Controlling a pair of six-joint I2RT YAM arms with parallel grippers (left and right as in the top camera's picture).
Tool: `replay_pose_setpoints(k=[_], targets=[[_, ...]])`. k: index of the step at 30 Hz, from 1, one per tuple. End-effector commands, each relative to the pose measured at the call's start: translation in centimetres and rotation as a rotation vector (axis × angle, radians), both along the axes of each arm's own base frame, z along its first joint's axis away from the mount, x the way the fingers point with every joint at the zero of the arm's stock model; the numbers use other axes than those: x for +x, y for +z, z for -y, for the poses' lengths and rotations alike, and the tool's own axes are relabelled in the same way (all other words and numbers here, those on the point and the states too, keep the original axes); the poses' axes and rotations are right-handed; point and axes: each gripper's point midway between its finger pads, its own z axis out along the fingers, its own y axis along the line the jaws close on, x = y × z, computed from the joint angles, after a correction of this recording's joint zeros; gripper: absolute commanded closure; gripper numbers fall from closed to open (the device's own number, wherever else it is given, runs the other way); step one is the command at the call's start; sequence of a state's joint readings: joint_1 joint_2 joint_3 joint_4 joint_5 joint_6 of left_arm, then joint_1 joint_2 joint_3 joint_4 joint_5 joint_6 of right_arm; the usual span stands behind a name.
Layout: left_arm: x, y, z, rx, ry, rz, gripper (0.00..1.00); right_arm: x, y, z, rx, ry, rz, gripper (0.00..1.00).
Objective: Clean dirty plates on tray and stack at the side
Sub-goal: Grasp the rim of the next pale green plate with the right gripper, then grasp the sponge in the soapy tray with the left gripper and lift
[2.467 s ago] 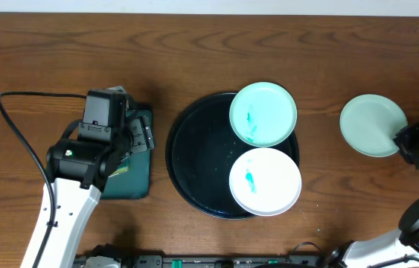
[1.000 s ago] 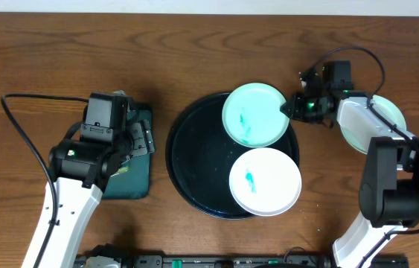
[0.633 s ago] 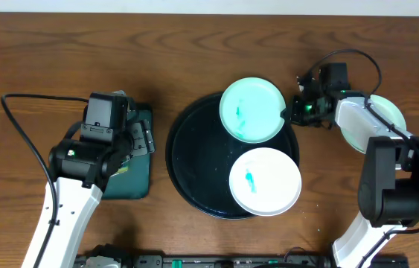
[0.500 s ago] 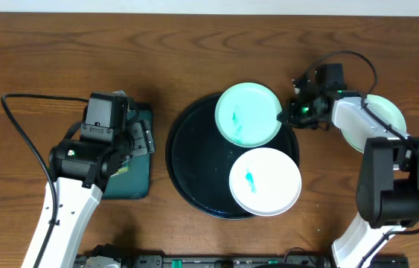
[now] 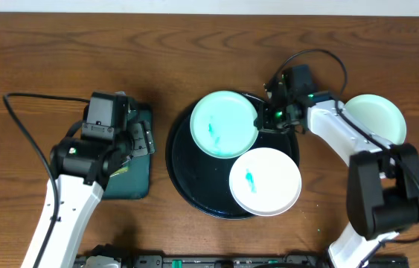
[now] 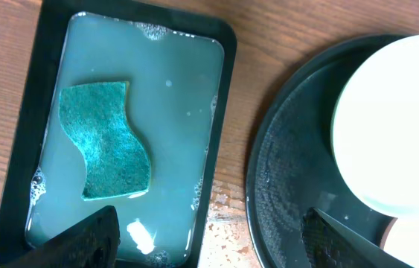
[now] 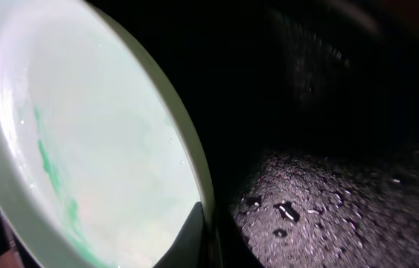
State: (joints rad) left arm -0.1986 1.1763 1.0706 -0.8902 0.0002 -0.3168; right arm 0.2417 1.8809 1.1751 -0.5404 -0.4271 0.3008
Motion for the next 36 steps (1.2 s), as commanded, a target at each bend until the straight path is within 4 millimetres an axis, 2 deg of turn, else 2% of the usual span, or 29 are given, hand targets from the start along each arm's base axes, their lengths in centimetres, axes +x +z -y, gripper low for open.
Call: replay_pose_setpoints(k=[1,5,11,16,19,24,28,36], targets=[[0.0,-1.6,-0.2,0.028,0.001,-0.058,0.23,-0.4,-2.1,-0.3,-0.015,-0.019,-0.054,0.99],[0.3,-3.0,-0.6,0.063,0.013,-0.105,0.35,0.3,-2.0,-0.5,-0.008,-0.025,-0.029,0.99],[0.9,-5.6,-3.1,0.202,0.075,-0.189,0.35,0.1,-2.6,0.4,-0.054,-0.076,-0.056,0.99],[0.8,-8.7,-5.0,0.203,0.171,-0.305,0.35,0.1,-2.6,0.4,-0.054,-0.075,-0.058,0.99],[0.9,-9.9,-6.5,0.183,0.220,-0.344,0.42,0.1,-2.6,0.4,-0.055,-0.074,-0.057,0.99],[1.3,-11.0,-7.3,0.030,0.221,-0.349,0.46,0.1,-2.6,0.4,-0.056,-0.065,-0.053,0.99],[0.5,-12.1,-8.2,0.011,0.234,-0.372,0.50,0.1,-2.6,0.4,-0.056,-0.065,-0.052,0.99],[-0.7,-15.5,-7.8,-0.016,0.231,-0.367,0.51,0.1,-2.6,0.4,-0.056,-0.065,-0.054,0.99]])
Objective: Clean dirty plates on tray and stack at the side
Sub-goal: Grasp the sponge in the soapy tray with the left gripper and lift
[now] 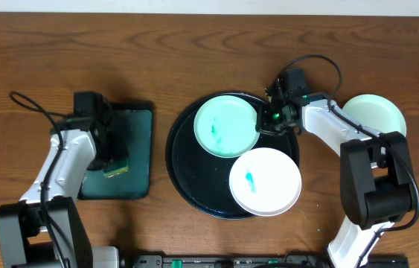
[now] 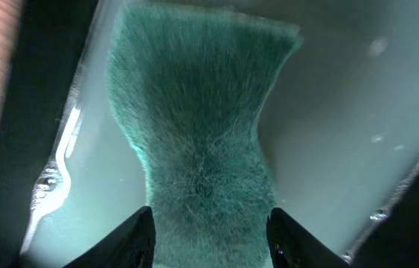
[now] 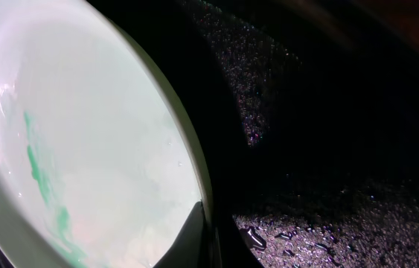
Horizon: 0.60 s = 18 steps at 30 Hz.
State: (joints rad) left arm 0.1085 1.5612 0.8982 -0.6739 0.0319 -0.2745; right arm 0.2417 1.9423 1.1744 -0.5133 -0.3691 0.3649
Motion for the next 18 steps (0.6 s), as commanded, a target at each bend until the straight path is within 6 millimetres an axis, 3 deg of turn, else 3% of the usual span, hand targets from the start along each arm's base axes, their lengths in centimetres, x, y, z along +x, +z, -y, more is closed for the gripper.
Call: replay_pose_setpoints(k=[1,7,13,18], targets=[[-0.8,-1.4,0.3,-0.019,-0.020,-0.013,0.51,-0.3,-0.1,-0.4,-0.005,0.009,-0.005,0.99],[0.4,-1.8,0.2,-0.009,-0.036,0.044,0.56,-0.3,-0.1,-0.6,0.005,0.012,-0.008,0.99],[1.3,-1.6,0.1,0.000,-0.052,0.085,0.52,-0.4,-0.1,-0.6,0.005,0.012,-0.009,0.99],[1.2,-1.7,-0.2,0.017,-0.048,0.076,0.60,-0.3,-0.1,-0.6,0.005,0.012,-0.008,0.99]])
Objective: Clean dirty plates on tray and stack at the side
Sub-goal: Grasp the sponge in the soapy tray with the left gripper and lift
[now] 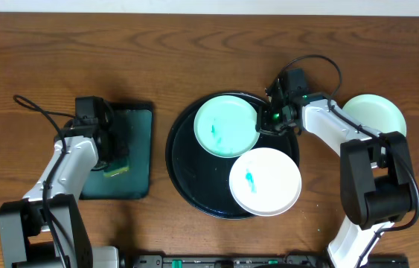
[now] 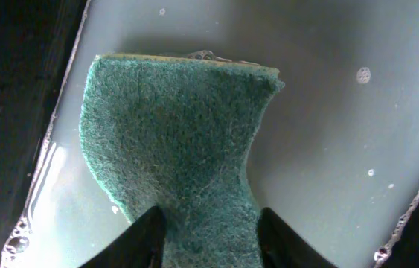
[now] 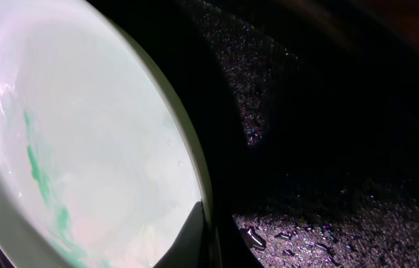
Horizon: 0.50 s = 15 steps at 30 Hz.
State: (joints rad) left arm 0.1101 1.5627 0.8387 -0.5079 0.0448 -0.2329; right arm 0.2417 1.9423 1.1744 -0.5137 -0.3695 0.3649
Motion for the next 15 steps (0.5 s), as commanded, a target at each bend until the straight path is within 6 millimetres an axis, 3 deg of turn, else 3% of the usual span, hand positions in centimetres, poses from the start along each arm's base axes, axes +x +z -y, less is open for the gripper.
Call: replay_pose_setpoints(k=[1,7,8,9,12,15], targets=[[-0.7,-1.0,-0.2,0.010,-0.005,-0.032,0.61,-0.3,0.0,-0.6,0.005,0.012,-0.008,0.99],[-1.0,-3.3,-0.2,0.003,-0.006,-0.093,0.70,-0.5,-0.1,-0.6,0.003,0.012,-0.013,0.99],[-1.3,-3.9,-0.1,0.000,-0.006,-0.114,0.75,-0.6,-0.1,-0.5,0.002,0.012,-0.018,0.99],[-1.4,-4.3,-0.1,-0.001,-0.006,-0.127,0.92,-0.6,-0.1,-0.5,0.001,0.012,-0.021,0.99],[-1.4,-4.3,-0.1,-0.001,-0.006,-0.128,0.93,-0.7,-0.2,-0.5,0.000,0.012,-0.025,0.99],[-0.9,-3.0,-0.2,0.001,0.005,-0.088,0.93,-0.7,-0.2,-0.5,-0.001,0.012,-0.026,0.99]])
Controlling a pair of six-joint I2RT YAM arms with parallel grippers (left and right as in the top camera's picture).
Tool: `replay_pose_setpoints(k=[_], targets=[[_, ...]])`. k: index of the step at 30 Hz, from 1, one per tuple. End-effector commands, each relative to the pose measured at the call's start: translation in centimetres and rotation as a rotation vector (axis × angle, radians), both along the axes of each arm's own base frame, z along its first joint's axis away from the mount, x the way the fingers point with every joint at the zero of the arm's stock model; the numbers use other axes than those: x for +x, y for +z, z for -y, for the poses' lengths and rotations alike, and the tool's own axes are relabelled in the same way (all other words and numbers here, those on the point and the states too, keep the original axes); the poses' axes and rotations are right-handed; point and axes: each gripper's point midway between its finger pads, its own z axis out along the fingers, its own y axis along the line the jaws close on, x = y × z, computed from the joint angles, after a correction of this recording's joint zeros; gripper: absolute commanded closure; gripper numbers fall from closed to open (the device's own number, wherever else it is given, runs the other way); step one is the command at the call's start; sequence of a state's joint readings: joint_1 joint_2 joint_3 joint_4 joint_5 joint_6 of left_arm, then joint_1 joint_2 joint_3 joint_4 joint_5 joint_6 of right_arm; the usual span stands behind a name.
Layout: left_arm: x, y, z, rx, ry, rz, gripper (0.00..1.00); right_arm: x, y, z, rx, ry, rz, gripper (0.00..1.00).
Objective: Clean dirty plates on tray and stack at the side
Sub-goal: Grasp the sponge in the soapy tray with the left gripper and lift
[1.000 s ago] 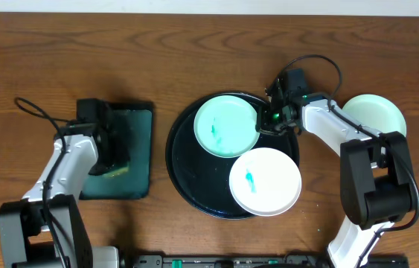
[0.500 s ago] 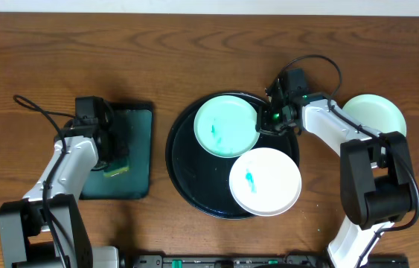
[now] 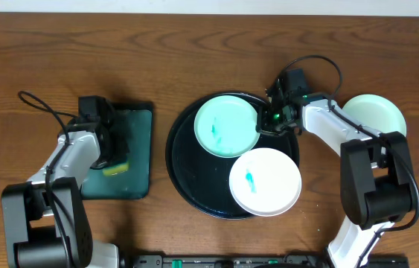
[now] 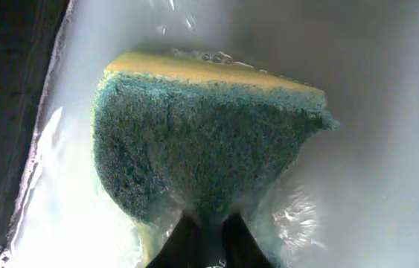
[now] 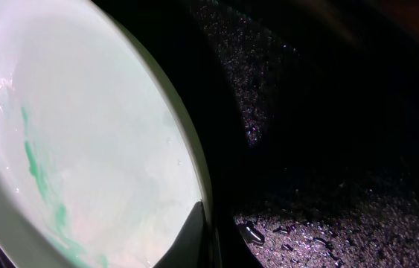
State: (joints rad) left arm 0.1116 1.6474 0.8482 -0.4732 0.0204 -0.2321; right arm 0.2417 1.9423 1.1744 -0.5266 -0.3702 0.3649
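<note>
A round black tray (image 3: 194,186) carries a pale green plate (image 3: 226,124) with a green smear and a white plate (image 3: 265,181) with a smaller smear. My right gripper (image 3: 269,121) is shut on the green plate's right rim (image 5: 194,171): one finger (image 5: 192,231) lies on top and the other is hidden under the rim. My left gripper (image 4: 210,227) is down in the basin, shut on the green and yellow sponge (image 4: 202,141). The pinched sponge is bunched, its yellow edge turned up.
The dark basin (image 3: 138,186) of soapy water (image 4: 388,149) stands left of the tray. A clean pale green plate (image 3: 376,115) sits on the wood at the far right. Cables run from both arms across the table's back.
My left fingers stood apart on either side of the flat sponge; now they are shut on it and it is bunched up. The right gripper and the plates have not moved.
First my left gripper was open, high over the basin with the sponge lying flat in the water. Then it was down at the sponge with its fingers astride it, and now it pinches it. My right gripper has held the green plate's rim throughout.
</note>
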Motion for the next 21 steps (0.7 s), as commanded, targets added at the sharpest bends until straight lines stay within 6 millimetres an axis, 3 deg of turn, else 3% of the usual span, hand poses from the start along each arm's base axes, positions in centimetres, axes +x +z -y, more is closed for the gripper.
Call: replay_pose_setpoints(k=[1,3,4,6,12,16,21], targets=[[-0.9,-0.2,0.3,-0.017,0.006,-0.020,0.93,-0.5,-0.1,-0.5,0.002,0.012,-0.013,0.99],[-0.5,1.5,0.3,-0.013,0.009,0.031,0.93,-0.5,-0.1,-0.5,0.001,0.012,-0.015,0.99],[-0.2,3.8,0.4,-0.007,0.008,0.097,0.93,-0.6,-0.1,-0.5,0.001,0.012,-0.018,0.99],[0.0,6.2,0.6,0.000,0.000,0.168,0.93,-0.6,-0.1,-0.5,0.000,0.012,-0.019,0.99],[-0.4,12.8,2.0,0.016,-0.056,0.375,0.93,-0.6,-0.1,-0.5,0.000,0.012,-0.019,0.99],[-0.8,16.0,2.9,0.035,-0.118,0.488,0.93,-0.6,-0.1,-0.5,0.000,0.012,-0.018,0.99],[-1.1,18.3,3.1,0.066,-0.170,0.570,0.92,-0.6,-0.1,-0.5,0.000,0.016,-0.017,0.99]])
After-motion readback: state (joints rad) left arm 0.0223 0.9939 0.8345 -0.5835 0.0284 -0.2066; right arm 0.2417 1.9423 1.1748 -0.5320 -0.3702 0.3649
